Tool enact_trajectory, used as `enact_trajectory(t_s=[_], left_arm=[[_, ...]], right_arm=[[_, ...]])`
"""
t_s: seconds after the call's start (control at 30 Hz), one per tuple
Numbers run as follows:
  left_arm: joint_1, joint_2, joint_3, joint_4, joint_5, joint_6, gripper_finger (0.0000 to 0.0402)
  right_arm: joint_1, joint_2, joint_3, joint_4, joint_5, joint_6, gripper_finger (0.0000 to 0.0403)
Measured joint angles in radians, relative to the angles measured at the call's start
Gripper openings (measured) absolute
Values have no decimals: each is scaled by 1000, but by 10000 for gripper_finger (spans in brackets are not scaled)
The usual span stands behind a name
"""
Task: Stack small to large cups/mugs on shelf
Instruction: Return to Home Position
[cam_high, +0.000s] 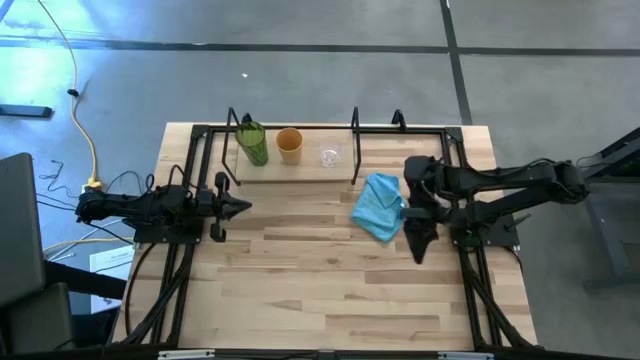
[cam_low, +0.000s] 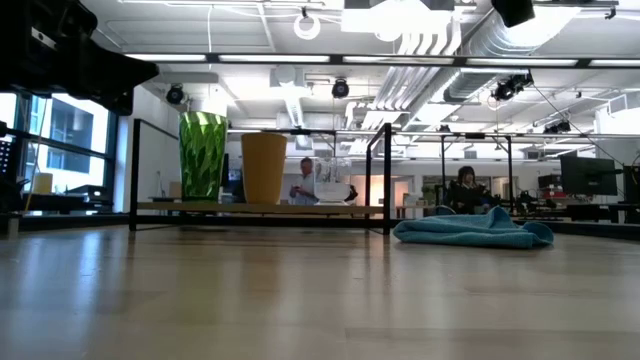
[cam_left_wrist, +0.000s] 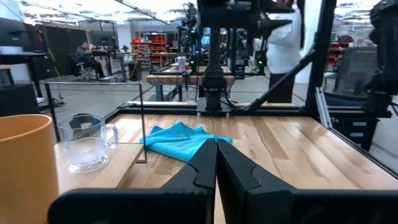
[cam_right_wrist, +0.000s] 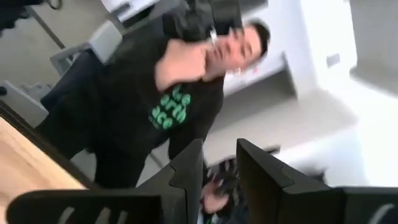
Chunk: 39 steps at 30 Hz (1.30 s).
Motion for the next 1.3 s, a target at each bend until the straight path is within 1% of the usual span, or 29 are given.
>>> enact_trajectory(t_s=[0.13,0.3,0.47,0.57,0.63,0.77,0.97,1.1,1.2,1.3], left_arm=[[0,0,0,3,-7,0,1],[0,0,0,2,-8,0,1],[0,0,0,2,-26,0,1],[0,0,0,2,-26,0,0],[0,0,0,2,-26,0,1],[0,0,0,2,-34,3,0],[0,0,0,3,-34,4,1],[0,0,0,3,-34,4,1],[0,0,0,3,-34,4,0],[0,0,0,3,-34,4,1]], right_arm=[[0,37,0,2,116,123,92],[-7,86,0,11,269,394,92],[-6,150,0,14,370,618,92],[-6,190,0,20,448,789,92],[-6,210,0,20,540,913,92],[-6,232,0,22,767,1145,92],[-6,233,0,53,1023,1374,92],[-6,233,0,100,1242,1509,92],[-7,233,0,151,1407,1559,92],[-8,233,0,222,1491,1581,92]])
